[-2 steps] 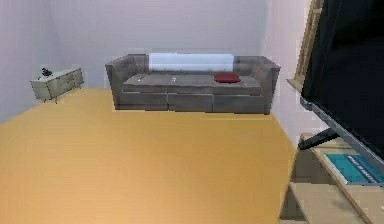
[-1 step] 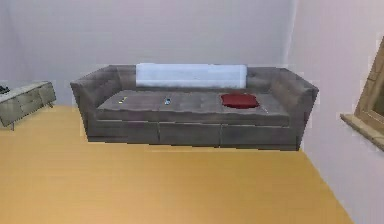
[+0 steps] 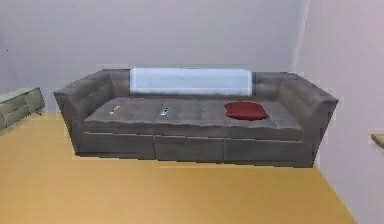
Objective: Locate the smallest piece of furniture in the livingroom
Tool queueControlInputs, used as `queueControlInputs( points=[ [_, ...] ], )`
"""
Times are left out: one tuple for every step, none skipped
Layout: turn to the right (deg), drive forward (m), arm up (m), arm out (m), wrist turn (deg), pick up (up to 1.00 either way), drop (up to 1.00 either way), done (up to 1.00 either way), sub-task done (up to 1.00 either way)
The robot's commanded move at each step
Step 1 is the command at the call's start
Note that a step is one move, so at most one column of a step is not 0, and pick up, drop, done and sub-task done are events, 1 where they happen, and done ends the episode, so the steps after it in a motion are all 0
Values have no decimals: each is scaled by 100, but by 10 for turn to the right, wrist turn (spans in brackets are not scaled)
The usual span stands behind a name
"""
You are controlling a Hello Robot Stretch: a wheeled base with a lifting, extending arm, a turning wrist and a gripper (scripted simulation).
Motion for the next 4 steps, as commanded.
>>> queueControlInputs(
  points=[
    [90, 0, 0, 0, 0, 0, 0, 0, 0],
    [0, 100, 0, 0, 0, 0, 0, 0, 0],
    [0, 10, 0, 0, 0, 0, 0, 0, 0],
    [-450, 0, 0, 0, 0, 0, 0, 0, 0]
  ],
)
